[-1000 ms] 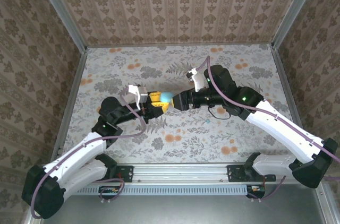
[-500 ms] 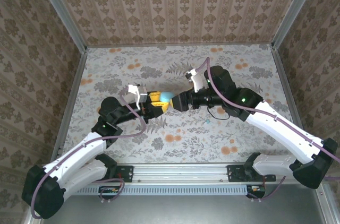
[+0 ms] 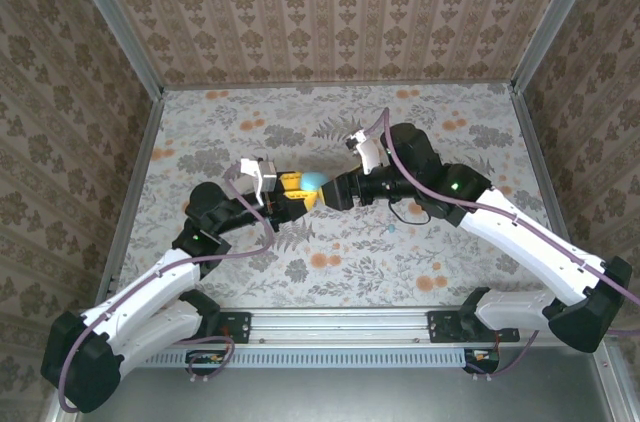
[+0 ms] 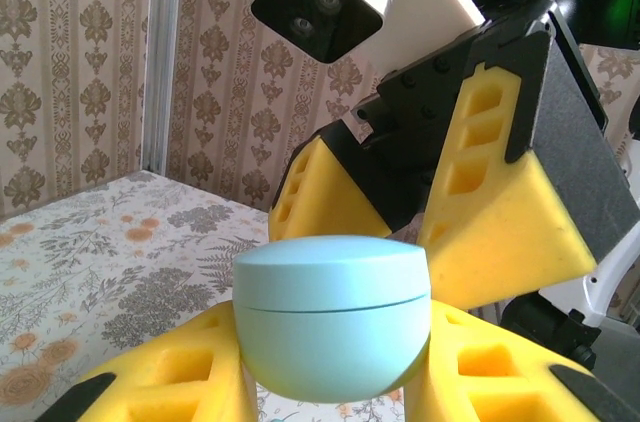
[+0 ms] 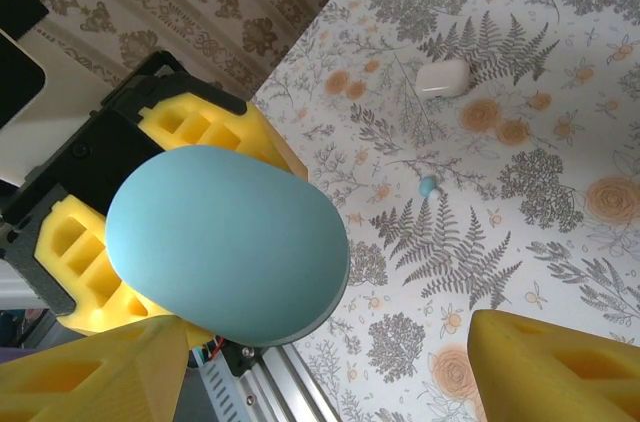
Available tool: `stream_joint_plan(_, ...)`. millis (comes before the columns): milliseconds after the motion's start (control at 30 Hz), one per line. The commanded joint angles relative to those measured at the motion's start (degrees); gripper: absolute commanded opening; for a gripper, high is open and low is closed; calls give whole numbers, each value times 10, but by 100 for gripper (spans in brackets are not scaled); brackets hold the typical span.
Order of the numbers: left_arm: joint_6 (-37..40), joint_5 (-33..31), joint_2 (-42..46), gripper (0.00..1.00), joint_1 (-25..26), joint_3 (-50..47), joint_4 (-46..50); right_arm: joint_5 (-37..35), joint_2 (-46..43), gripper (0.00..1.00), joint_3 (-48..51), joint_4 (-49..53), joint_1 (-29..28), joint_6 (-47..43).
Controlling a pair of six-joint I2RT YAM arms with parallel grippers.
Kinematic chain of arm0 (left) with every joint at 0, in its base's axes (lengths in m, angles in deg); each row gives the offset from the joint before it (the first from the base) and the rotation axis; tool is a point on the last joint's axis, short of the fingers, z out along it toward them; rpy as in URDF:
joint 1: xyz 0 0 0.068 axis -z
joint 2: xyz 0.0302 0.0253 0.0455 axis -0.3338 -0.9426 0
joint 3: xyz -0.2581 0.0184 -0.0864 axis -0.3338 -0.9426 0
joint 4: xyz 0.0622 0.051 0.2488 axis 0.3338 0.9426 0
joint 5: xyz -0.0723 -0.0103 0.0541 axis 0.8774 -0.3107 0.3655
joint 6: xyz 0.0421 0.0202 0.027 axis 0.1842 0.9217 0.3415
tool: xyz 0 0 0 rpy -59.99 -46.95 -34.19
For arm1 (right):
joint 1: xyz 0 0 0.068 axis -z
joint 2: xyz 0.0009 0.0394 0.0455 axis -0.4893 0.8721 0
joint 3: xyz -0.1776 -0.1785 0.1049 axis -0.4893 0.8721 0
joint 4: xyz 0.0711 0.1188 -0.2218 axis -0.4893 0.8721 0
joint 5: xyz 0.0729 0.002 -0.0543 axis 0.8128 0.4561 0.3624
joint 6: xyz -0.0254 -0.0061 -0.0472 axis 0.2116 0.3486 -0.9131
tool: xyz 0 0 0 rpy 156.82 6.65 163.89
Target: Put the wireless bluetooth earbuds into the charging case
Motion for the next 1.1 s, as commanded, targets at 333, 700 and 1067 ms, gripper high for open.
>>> stream_joint_plan(333,2,17,17,23,-1,-8,-18,-26,16,77,-29,-3,30,30)
stream_joint_plan(700,15,4,18,24,-1,-10,-21,42,14,79,6,-57,33,133)
stream_joint_plan(1067,18,-24,15,24,0,-12,-60,95,16,80,74,-166,33,269)
